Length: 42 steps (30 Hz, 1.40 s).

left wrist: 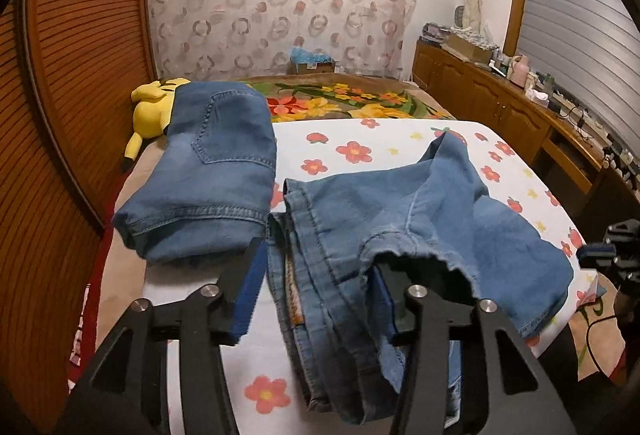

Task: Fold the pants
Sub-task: 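Grasp the jeans edge with the left tool and lift it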

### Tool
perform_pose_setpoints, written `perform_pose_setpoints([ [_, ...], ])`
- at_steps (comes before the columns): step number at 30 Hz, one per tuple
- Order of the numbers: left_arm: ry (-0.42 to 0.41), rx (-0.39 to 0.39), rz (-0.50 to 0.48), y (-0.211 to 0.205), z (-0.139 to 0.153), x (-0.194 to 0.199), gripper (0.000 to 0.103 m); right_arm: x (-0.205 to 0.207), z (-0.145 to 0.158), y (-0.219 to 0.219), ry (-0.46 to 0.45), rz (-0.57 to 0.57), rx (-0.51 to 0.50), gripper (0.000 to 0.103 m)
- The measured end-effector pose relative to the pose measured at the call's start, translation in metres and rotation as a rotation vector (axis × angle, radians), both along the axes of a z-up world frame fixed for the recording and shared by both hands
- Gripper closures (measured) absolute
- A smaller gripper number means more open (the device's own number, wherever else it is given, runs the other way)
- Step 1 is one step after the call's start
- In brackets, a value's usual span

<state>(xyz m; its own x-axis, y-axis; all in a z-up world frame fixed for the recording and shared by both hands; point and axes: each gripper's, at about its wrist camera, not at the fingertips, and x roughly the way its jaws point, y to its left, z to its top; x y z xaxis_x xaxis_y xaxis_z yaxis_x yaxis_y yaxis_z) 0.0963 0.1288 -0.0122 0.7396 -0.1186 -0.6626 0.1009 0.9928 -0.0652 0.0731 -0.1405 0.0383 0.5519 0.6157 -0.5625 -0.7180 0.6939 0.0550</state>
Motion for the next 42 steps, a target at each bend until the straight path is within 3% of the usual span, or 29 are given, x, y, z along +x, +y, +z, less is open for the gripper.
perform_pose_setpoints([
  [4,-0.010,0.010,-0.008,-0.002,-0.001,-0.009,0.050,0.000,0.001,-0.001,-0.034,-0.052,-0.005,0.087],
  [7,-0.003,0.036,-0.010,-0.003,-0.005,-0.013,0.050,0.006,-0.002,0.000,-0.049,-0.108,-0.012,0.071],
  [14,0.048,0.065,0.002,0.007,-0.026,-0.021,0.050,0.022,-0.018,0.011,-0.033,-0.177,-0.033,0.065],
  [21,0.000,0.025,-0.032,0.000,-0.020,-0.038,0.050,0.038,-0.031,0.024,-0.034,-0.233,-0.082,0.063],
  [29,-0.006,-0.033,-0.097,-0.034,-0.019,-0.010,0.050,0.058,-0.049,0.032,-0.009,-0.265,-0.088,0.056],
  [30,-0.003,-0.045,-0.102,-0.034,-0.019,-0.005,0.052,0.059,-0.050,0.033,-0.011,-0.263,-0.089,0.055],
  [36,-0.014,-0.053,-0.086,-0.032,-0.014,0.019,0.091,0.059,-0.051,0.033,-0.025,-0.260,-0.086,0.052],
  [42,-0.085,-0.035,-0.011,-0.010,0.019,0.038,0.092,0.060,-0.053,0.023,-0.018,-0.274,-0.036,0.052],
])
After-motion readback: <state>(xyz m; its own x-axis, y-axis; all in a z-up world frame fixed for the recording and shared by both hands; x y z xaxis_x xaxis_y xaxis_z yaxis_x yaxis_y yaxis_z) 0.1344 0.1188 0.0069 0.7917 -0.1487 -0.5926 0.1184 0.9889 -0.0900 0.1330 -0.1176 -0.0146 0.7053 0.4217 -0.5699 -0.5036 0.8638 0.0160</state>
